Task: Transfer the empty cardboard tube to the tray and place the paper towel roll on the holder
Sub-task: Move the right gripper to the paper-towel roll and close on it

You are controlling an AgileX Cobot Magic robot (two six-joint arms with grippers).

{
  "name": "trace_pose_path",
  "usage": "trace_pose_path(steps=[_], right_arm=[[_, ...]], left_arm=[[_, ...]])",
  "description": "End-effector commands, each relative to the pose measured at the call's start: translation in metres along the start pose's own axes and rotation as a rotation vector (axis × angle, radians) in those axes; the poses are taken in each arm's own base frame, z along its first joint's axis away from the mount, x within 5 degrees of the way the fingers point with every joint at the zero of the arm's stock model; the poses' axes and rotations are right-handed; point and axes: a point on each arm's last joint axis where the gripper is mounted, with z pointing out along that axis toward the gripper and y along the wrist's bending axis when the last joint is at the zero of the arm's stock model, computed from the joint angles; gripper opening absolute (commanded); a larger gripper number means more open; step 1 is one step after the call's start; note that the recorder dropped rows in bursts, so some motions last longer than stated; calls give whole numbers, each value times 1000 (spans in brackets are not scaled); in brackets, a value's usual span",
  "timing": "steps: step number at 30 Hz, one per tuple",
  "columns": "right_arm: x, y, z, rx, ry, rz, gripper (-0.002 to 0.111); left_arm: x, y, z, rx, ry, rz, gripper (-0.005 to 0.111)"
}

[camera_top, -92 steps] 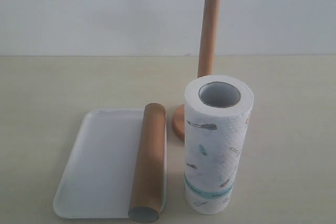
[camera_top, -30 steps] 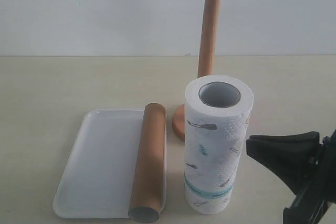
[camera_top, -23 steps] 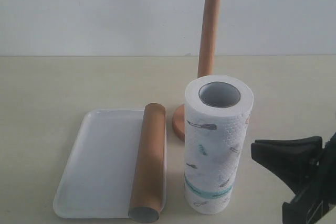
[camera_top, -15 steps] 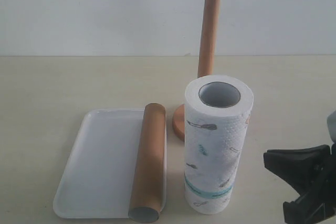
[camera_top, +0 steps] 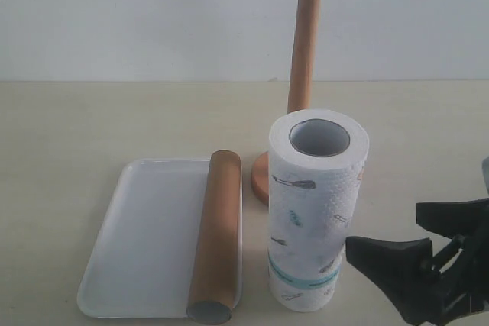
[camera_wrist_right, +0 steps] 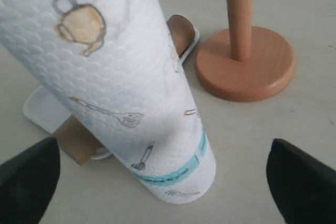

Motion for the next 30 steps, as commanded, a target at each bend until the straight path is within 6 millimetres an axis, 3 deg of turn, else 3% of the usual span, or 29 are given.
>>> trace_pose_path(steps=[1, 6, 16, 22, 30], right_arm=[[-1, 9, 0, -99, -7, -65, 104], [-4, 26, -3, -287, -69, -241, 104], [13, 13, -2, -143, -111, -290, 104], [12, 10, -2, -108, -186, -275, 104], [13, 4, 19, -142, -216, -290, 104]], left_arm=[[1, 0, 0, -1, 1, -12, 4], [1, 0, 0, -1, 1, -12, 4], [1, 0, 0, -1, 1, -12, 4], [1, 0, 0, -1, 1, -12, 4], [1, 0, 0, -1, 1, -12, 4]])
